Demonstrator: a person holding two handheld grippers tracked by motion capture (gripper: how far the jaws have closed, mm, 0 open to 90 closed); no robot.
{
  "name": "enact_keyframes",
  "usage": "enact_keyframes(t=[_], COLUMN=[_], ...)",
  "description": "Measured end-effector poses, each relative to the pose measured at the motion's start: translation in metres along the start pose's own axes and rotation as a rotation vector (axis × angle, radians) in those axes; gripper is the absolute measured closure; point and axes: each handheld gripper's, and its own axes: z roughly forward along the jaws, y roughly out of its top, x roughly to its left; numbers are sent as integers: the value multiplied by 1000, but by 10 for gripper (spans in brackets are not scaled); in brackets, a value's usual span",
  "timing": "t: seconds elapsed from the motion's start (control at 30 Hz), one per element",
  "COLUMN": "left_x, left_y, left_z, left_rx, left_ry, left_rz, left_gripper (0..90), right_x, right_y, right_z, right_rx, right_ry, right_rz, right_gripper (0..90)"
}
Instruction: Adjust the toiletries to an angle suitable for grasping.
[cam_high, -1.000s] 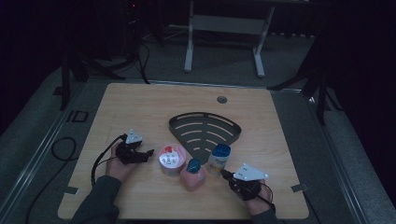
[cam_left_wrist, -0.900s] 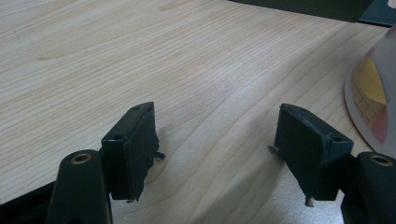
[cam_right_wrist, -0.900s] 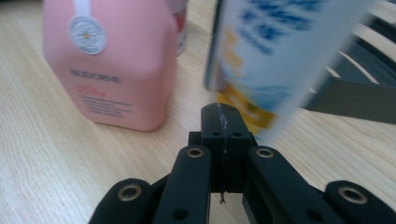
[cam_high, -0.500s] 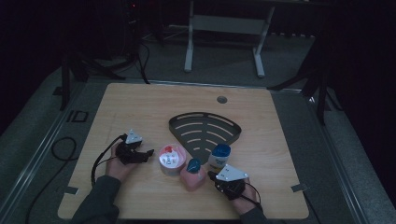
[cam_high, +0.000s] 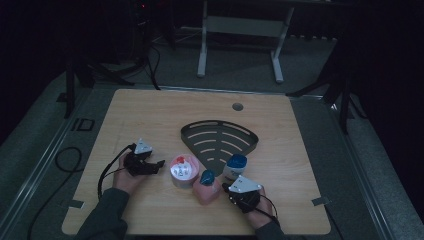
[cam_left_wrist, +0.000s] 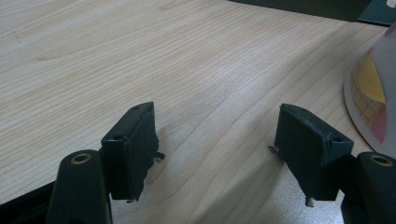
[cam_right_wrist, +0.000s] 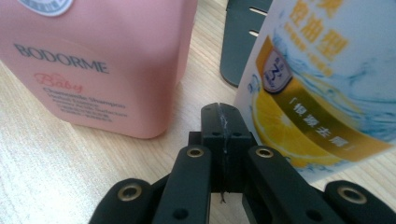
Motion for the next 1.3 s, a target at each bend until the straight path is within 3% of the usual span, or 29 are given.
enact_keyframes(t=[0.57,1.3], left_x=[0,0], left_y=[0,0], left_z=[0,0], left_rx=[0,0], left_ry=[-2,-3], left_rz=[3,5], left_gripper=[296,293], right_x=[1,-4], right_y=[-1,0], right_z=[7,11], right_rx=[32,53], right_ry=[-30,-92], right_rz=[-7,24], right_gripper=[900,900])
